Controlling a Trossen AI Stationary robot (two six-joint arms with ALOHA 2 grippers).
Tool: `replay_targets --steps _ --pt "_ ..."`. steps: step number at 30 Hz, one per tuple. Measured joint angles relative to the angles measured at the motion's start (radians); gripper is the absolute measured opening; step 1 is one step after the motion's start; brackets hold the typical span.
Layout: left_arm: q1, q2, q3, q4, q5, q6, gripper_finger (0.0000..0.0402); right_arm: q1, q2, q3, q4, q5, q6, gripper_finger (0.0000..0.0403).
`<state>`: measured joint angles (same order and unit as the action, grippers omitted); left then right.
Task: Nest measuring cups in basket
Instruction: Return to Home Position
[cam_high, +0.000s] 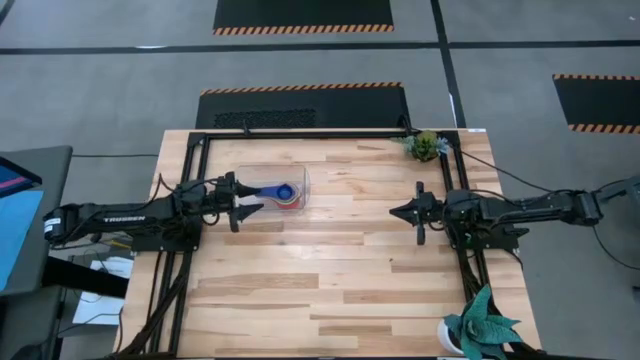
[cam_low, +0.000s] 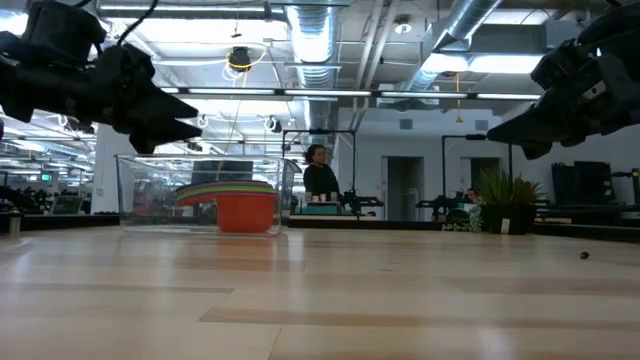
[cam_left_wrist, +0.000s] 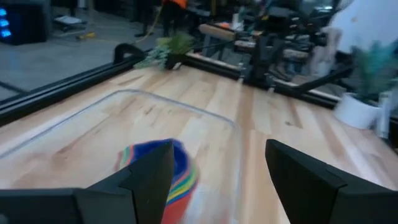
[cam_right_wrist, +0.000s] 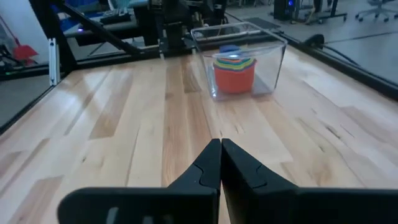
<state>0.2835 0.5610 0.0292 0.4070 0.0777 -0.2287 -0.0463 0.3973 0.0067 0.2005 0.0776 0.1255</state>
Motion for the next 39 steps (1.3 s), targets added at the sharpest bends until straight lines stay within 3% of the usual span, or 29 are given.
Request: replay_targets --steps 14,21,28,39 --pt "-0.091 -0.551 0.013 -0.463 -0.049 -0.02 0.0242 0.0 -0.045 0.018 -0.024 0.0 -0.014 0.0033" --pt "-0.177 -0.541 0.054 -0.607 -0.09 -0.027 0.0242 0.0 -0.096 0.02 -0.094 0.0 -0.003 0.0033" --pt "-0.197 -0.557 0.055 -0.607 -0.092 0.02 0.0242 0.0 -0.11 0.022 -0.093 0.001 0.05 0.0033" --pt "-0.197 -0.555 0.057 -0.624 -0.092 -0.043 0.0242 0.0 -0.11 0.022 -0.122 0.001 0.059 0.0033"
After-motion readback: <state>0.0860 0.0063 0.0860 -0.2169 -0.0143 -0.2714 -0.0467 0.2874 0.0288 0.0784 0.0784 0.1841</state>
